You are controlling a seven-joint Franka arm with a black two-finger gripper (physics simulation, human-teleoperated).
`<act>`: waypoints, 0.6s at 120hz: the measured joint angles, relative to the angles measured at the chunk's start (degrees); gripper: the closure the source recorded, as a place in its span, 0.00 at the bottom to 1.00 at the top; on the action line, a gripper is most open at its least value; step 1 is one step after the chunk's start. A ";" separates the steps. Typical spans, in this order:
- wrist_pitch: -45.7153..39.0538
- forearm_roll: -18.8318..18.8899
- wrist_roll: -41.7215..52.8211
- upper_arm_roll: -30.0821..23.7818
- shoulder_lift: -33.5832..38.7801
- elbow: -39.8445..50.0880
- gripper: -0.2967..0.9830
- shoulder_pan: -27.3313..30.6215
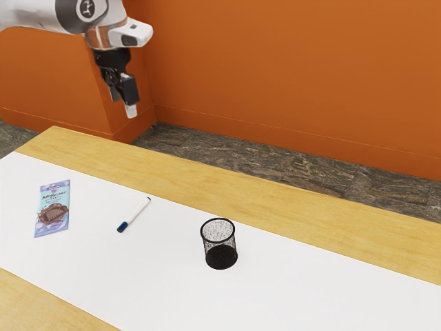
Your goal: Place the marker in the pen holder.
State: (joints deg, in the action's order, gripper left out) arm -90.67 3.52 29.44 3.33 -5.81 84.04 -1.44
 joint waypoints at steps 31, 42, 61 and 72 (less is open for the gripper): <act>-0.64 0.15 1.17 0.11 -0.53 1.82 0.23 1.22; -3.74 0.42 -0.74 0.18 -1.78 5.62 0.23 2.82; -6.76 -0.64 -4.20 0.15 -8.03 5.12 0.23 7.16; -8.33 -1.21 -5.97 0.17 -9.68 5.21 0.23 8.49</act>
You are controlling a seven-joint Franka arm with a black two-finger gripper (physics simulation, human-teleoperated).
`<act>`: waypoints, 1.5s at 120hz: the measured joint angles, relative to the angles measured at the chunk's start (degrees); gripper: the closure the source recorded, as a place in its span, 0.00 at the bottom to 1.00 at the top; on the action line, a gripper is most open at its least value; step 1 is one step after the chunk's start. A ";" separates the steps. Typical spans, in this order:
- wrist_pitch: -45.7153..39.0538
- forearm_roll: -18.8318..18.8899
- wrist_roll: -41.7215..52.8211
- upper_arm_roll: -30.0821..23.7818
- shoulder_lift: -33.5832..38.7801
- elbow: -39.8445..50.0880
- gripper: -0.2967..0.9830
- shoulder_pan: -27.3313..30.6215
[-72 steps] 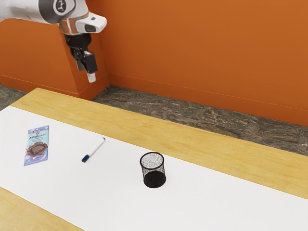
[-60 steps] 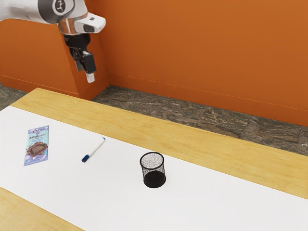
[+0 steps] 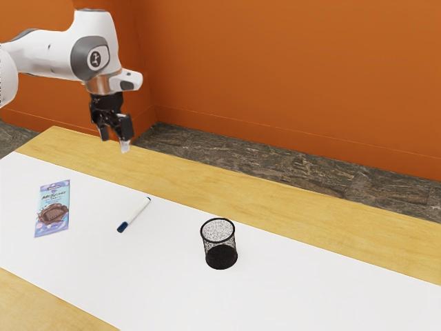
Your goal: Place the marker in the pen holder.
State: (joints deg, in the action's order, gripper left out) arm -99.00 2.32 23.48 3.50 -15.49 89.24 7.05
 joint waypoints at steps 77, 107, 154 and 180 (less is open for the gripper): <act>-28.91 -2.66 -6.66 -0.25 -10.67 12.16 0.56 1.28; -31.49 -3.68 -8.17 -0.25 -15.53 9.44 0.58 1.27; -32.47 -4.13 -9.48 -0.25 -18.27 9.08 0.59 1.22; -32.59 -3.87 -9.89 -0.25 -18.40 9.04 0.74 1.27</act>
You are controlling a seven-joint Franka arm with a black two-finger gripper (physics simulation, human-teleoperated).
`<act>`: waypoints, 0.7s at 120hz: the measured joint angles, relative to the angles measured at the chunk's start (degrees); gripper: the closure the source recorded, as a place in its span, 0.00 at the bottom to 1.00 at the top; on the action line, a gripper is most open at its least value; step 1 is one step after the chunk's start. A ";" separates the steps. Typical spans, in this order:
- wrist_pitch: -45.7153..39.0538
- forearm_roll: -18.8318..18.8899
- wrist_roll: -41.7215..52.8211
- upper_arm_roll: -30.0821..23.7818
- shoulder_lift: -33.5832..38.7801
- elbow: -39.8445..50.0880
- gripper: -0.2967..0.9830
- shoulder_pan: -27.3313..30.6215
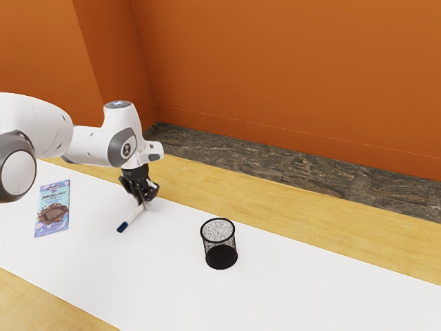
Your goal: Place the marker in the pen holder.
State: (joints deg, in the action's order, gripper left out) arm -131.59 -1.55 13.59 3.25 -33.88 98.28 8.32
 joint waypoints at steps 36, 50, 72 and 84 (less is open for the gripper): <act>-0.28 1.09 -1.53 -0.09 8.97 3.34 0.84 -1.58; -0.31 1.28 -2.41 -0.22 22.43 10.43 0.84 -5.59; -0.06 1.57 -3.86 -3.09 28.30 12.63 0.85 -12.62; 0.04 1.59 -4.59 -6.64 28.61 12.53 0.84 -13.75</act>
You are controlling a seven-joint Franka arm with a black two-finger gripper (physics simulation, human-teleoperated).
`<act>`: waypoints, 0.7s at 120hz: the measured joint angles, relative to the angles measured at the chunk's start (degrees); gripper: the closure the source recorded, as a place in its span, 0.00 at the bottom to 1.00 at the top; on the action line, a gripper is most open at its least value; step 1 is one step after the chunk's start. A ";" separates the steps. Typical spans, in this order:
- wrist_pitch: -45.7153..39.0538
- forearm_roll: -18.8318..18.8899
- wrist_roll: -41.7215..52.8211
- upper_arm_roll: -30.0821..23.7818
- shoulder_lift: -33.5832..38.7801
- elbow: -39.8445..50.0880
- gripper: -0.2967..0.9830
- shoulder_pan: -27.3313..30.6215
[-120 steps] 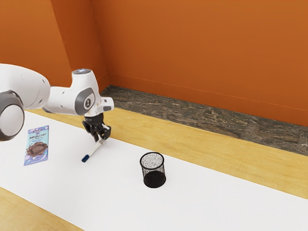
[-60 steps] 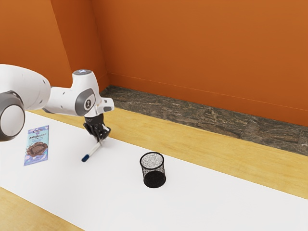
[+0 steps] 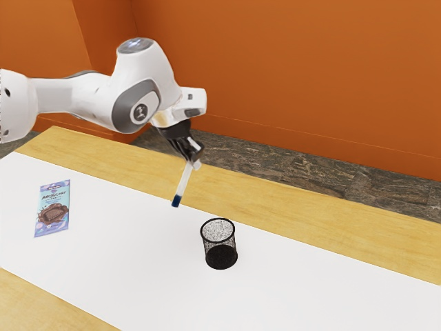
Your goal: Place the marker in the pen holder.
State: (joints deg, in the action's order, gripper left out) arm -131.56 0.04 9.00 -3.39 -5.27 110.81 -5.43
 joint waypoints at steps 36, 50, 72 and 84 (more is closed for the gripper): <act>0.13 -0.04 -2.14 -2.42 -0.83 -1.29 0.81 -4.09; 0.18 -0.30 -2.67 -2.47 -2.04 -1.62 0.80 -5.60; 0.26 -0.83 -3.09 -2.48 -3.76 -1.80 0.77 -5.99; 0.26 -1.11 -3.09 -2.49 -5.67 -1.80 0.76 -6.01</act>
State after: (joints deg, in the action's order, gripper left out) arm -131.29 -1.07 5.91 -5.87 -10.93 109.01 -11.44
